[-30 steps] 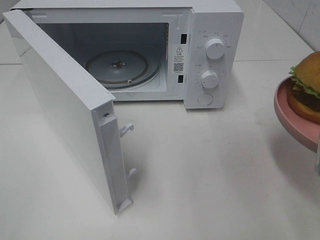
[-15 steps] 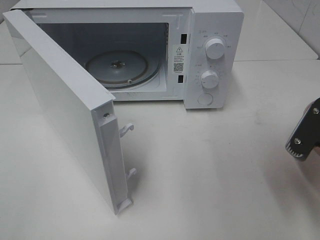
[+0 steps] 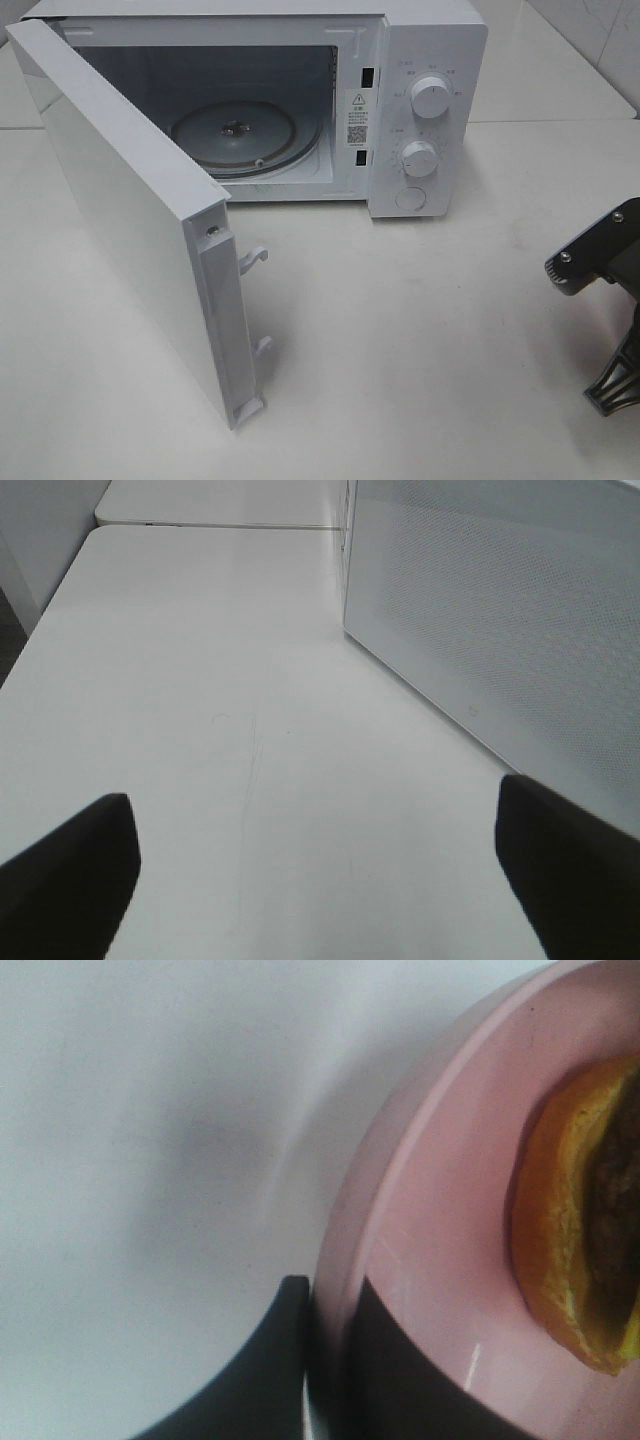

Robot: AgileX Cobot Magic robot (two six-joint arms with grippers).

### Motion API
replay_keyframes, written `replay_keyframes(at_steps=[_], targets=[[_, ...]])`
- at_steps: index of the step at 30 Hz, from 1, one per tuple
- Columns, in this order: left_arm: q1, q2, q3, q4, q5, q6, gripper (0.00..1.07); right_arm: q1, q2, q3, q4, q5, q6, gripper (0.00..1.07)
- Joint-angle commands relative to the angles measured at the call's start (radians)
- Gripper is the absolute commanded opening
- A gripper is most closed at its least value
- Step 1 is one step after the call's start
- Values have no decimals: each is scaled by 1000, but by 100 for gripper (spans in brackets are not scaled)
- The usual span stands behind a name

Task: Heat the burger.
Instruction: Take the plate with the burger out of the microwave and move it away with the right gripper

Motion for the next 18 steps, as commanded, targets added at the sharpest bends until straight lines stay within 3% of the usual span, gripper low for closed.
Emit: replay_keyframes(at_steps=[1,18], targets=[[5,-18,0,-7,-8,-5,88,-7,25,-7,-77,23,97,0],[5,-18,0,-7,-8,-5,88,-8,343,-109,-152,18,354,0]])
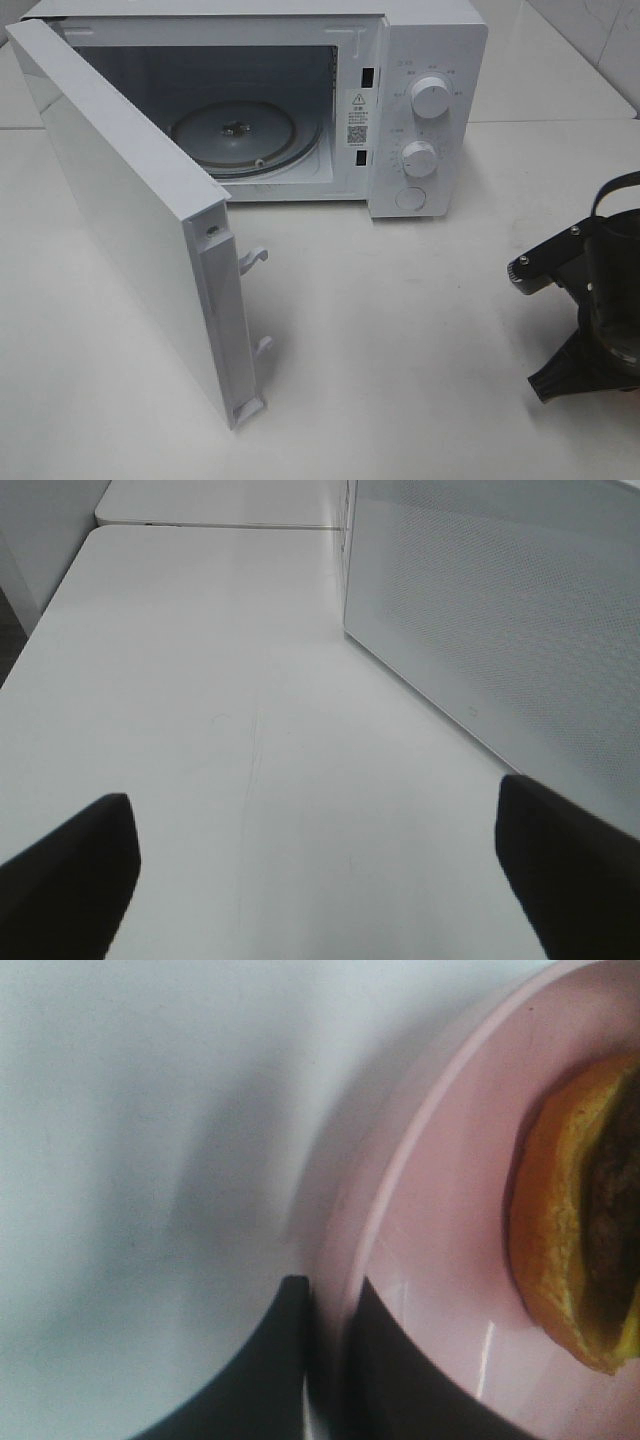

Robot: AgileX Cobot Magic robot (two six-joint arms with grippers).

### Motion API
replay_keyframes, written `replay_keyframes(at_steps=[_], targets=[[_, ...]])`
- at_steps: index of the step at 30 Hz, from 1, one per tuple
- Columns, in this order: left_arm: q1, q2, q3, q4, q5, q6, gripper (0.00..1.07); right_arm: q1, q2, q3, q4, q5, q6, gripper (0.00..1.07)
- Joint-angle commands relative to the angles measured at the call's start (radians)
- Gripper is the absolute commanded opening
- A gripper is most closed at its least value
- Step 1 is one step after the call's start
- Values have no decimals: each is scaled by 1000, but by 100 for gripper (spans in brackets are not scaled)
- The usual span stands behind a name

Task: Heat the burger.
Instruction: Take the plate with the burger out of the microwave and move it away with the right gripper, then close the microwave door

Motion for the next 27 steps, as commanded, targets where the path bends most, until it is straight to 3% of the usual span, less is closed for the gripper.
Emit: replay_keyframes(at_steps=[1,10,12,15,17,20,22,27], targets=[[5,-18,0,-7,-8,-5,88,-8,59,-32,-73,53,72,1],[5,-18,0,-7,-8,-5,88,-8,151,-89,-87,53,161,7],[5,-18,0,-7,-8,-5,88,-8,161,-115,-80,55,153,17],[5,-18,0,-7,-8,-5,88,-8,159,-122,-75,57,145,21],[5,-18,0,-7,-8,-5,88,-6,142,-144,-39,62,86,37],[5,-18,0,-7,-8,-5,88,-6,130,-147,-28,62,68,40],[5,-18,0,-7,-8,-5,88,-6,75,-147,27,67,8,49],[5,-18,0,-7,-8,-5,88,-6,-7,-147,122,67,-86,50]])
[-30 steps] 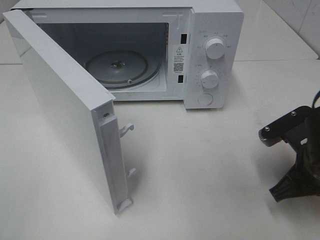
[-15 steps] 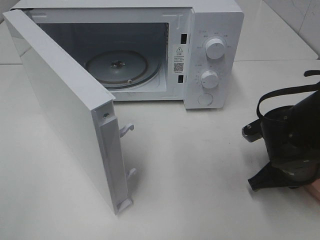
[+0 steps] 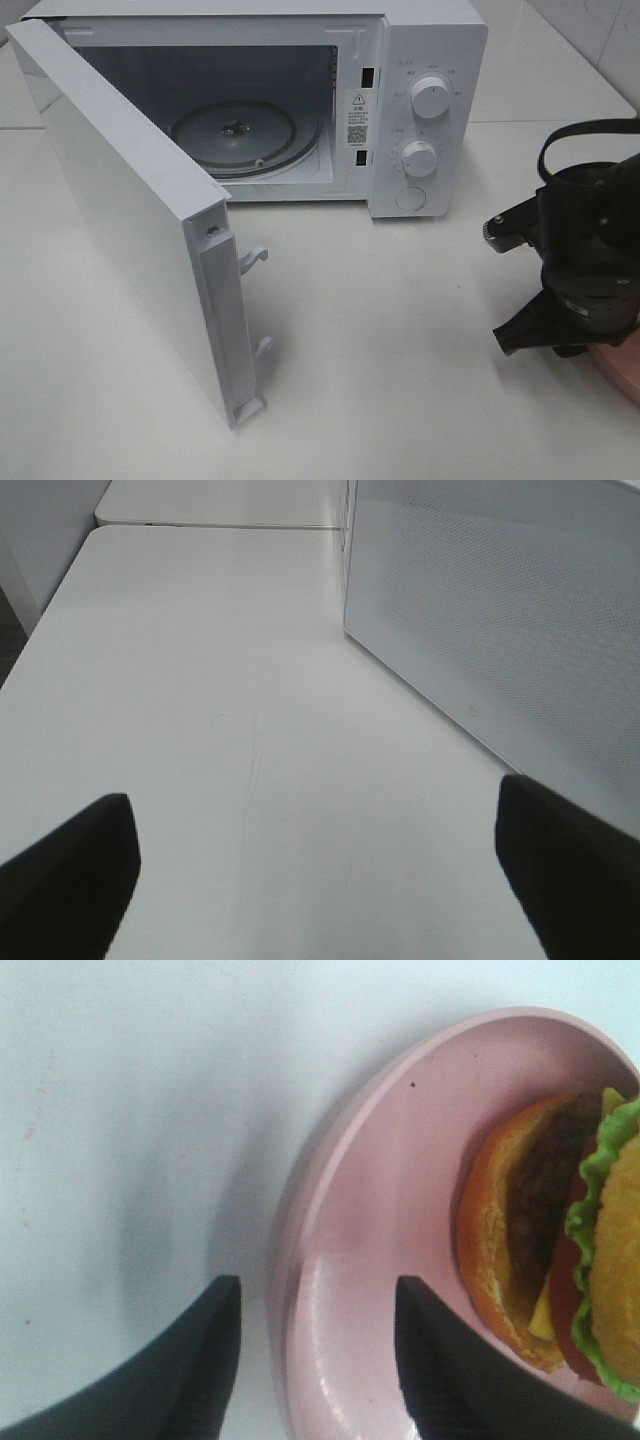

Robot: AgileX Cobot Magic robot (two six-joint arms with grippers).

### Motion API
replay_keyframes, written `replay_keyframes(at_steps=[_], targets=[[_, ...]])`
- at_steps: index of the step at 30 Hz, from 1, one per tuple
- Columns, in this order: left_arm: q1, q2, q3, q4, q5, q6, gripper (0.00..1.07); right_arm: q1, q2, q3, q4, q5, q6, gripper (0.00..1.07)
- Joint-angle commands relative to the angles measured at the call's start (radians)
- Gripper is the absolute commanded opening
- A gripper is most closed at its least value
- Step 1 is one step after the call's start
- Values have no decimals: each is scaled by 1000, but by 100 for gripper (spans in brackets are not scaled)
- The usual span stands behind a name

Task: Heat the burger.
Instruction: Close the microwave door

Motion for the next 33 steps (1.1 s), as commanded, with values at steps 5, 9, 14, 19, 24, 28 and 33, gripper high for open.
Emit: replay_keyframes(at_steps=[5,9,14,19,24,28,33], targets=[[5,-18,0,-7,-8,-5,88,-6,-172,-5,146,2,-195,50],[5,-18,0,-7,-8,-5,88,-6,-249,-5,210,2,-284,50],[5,-18,0,-7,-8,-5,88,-6,-387,-5,336,2,-479,53],[5,-18,0,-7,-8,-5,88,-6,-520,-5,511,9,-704,65],[5,-18,0,-7,-8,-5,88,-6,-637,-5,667,52,-859,75],[5,-18,0,-7,-8,-5,88,-6,-762,-5,741,134,-915,76],[5,-18,0,-7,-8,-5,88,-6,-868,-5,757,201,-936,76]])
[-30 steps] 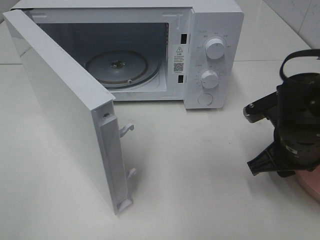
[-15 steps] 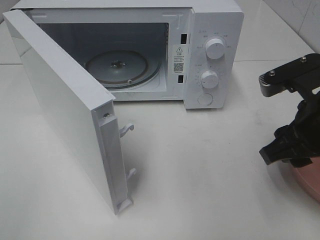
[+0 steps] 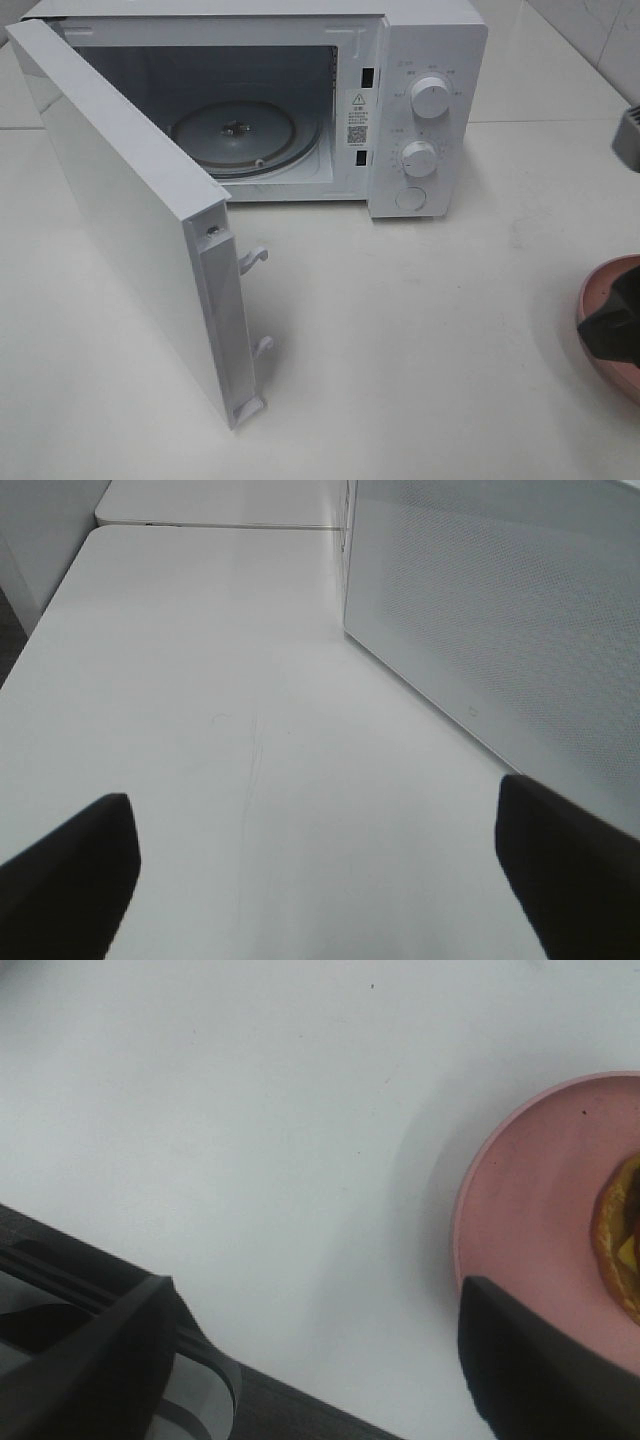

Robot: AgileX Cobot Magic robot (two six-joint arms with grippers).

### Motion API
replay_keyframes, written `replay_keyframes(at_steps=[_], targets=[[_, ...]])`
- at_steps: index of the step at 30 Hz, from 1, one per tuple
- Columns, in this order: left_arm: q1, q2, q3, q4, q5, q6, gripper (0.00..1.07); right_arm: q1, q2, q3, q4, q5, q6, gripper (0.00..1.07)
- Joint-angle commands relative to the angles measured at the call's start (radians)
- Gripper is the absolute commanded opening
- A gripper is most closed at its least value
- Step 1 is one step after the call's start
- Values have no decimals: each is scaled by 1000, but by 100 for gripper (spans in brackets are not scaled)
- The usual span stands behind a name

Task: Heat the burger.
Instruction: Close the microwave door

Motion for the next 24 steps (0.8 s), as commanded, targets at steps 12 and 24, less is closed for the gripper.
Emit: replay_keyframes(at_steps=[12,24], targets=[[5,-18,0,-7,-8,-5,88,-6,-357,0,15,233,-101,76],[5,-18,0,-7,-8,-5,88,-18,-574,98,16,263,-137,76]])
